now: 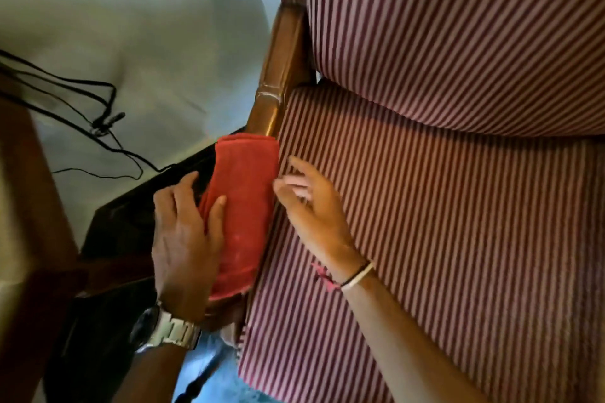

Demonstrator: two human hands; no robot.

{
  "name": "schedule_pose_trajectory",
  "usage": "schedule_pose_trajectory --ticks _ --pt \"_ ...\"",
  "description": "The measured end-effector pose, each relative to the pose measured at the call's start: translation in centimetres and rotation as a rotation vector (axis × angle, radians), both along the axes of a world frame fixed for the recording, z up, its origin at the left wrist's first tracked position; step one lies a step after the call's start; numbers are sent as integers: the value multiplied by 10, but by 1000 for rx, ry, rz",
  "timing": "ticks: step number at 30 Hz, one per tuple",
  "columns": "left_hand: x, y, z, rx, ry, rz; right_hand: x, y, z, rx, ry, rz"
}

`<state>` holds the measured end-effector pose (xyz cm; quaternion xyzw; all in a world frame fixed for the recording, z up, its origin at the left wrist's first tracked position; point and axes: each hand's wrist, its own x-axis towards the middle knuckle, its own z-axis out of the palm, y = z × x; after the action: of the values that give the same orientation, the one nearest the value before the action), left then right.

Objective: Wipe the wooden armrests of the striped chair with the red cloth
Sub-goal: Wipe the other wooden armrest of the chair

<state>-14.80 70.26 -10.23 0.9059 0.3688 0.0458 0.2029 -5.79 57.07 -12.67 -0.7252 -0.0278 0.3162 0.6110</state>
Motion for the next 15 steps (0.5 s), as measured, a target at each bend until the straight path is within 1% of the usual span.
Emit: schedule_pose_trajectory --ticks 1,3,4,6,7,8,10,12,15 --pt "-4 6 -7 47 -17 -55 -5 -7 -20 -164 -179 -28" --pt "-8 9 -13 166 -61 -189 -12 -32 -59 -525 -565 -15" --pt "-6 7 -15 199 -63 -251 -14 -45 -78 -672 -659 34" --pt "5 -1 -18 215 -1 -367 -20 -67 -110 -854 -692 252" --pt "12 -6 -21 211 52 -419 -24 -75 -125 -914 -704 359" --pt "18 -10 -27 202 111 -459 -26 -81 -138 -953 -732 421" --pt "25 -11 -39 213 182 -484 -26 -87 -156 -993 -791 459" --pt "36 -7 -49 281 151 -487 -25 -86 -166 -1011 -838 428" --pt "88 3 -54 285 86 -514 -27 -86 -168 -1030 -853 424"
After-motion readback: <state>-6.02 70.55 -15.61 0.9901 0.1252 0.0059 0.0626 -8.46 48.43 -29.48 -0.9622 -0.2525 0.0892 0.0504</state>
